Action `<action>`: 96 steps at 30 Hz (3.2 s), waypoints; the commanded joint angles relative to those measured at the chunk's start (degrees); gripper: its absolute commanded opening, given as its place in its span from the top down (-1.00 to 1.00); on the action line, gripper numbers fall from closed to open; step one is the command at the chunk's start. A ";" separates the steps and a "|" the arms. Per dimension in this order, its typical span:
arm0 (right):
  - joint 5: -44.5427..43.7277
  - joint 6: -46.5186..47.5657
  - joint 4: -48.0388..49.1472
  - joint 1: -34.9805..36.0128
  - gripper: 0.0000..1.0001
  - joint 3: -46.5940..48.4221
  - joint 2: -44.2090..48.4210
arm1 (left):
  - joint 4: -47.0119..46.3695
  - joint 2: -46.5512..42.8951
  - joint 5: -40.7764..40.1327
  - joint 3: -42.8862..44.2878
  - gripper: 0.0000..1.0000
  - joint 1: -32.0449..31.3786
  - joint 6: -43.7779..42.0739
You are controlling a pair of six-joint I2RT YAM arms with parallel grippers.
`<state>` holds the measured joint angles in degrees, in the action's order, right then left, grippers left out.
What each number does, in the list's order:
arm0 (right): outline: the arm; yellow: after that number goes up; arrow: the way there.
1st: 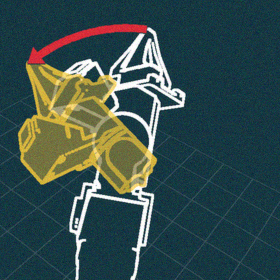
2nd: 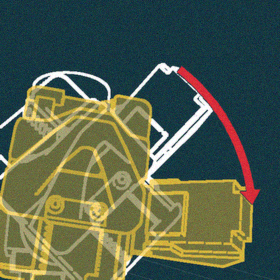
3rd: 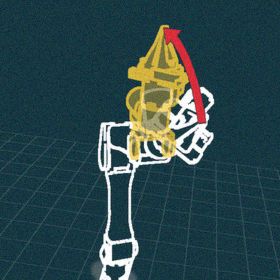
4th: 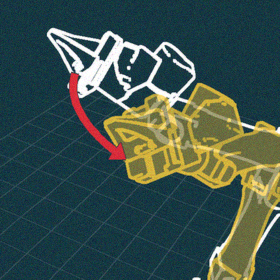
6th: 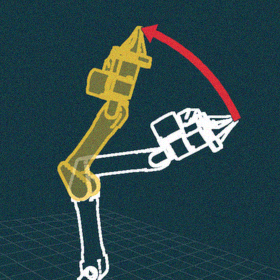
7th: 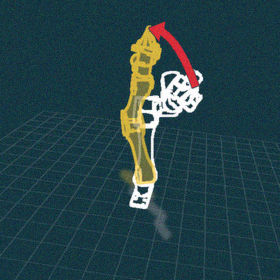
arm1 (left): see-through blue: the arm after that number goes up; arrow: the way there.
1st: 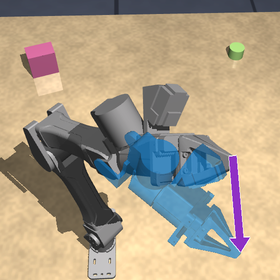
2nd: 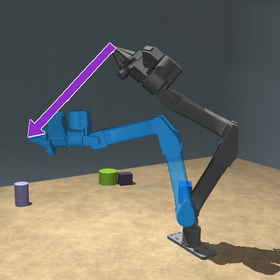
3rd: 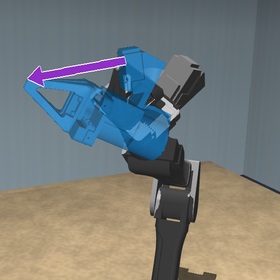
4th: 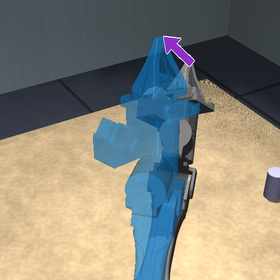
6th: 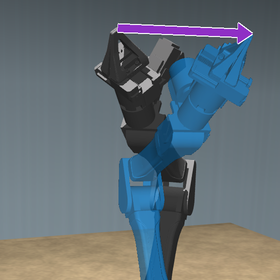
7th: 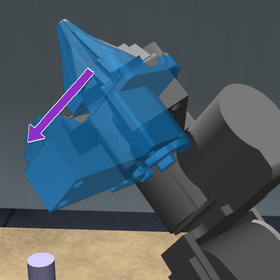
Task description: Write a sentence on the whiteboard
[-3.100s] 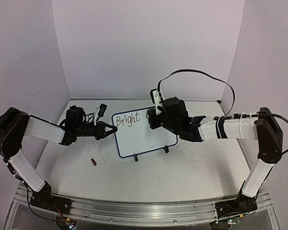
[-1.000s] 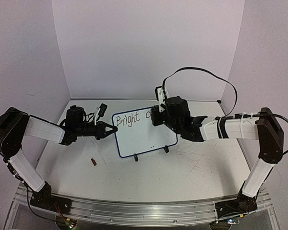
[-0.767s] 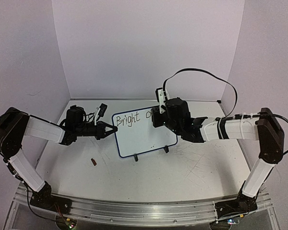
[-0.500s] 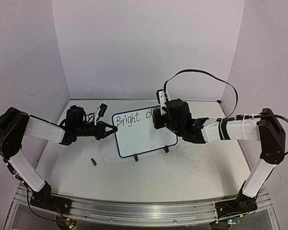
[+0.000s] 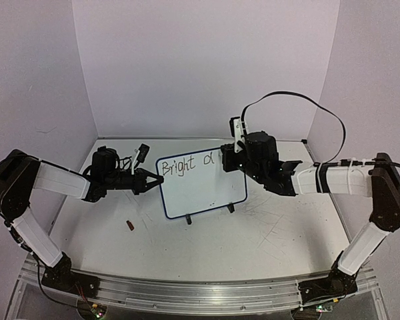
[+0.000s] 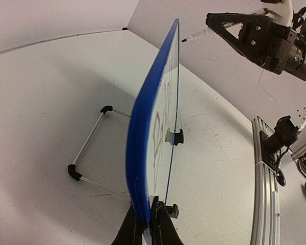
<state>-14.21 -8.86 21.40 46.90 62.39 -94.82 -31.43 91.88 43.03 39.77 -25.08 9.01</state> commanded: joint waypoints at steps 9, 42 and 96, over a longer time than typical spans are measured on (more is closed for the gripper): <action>-3.08 0.55 1.71 0.14 1.00 2.67 -1.84 | 0.78 -0.85 -5.15 2.04 1.00 0.46 -4.09; 0.69 -0.88 -0.51 1.01 1.00 2.62 -3.43 | 0.88 -0.69 -5.14 2.20 1.00 0.45 -4.35; -5.09 -0.22 0.96 0.87 1.00 2.84 -2.61 | 1.20 -1.02 -5.13 1.98 1.00 0.36 -4.61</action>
<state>-19.81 -7.98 21.80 48.01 65.26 -97.93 -30.30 91.88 42.87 40.12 -25.08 8.95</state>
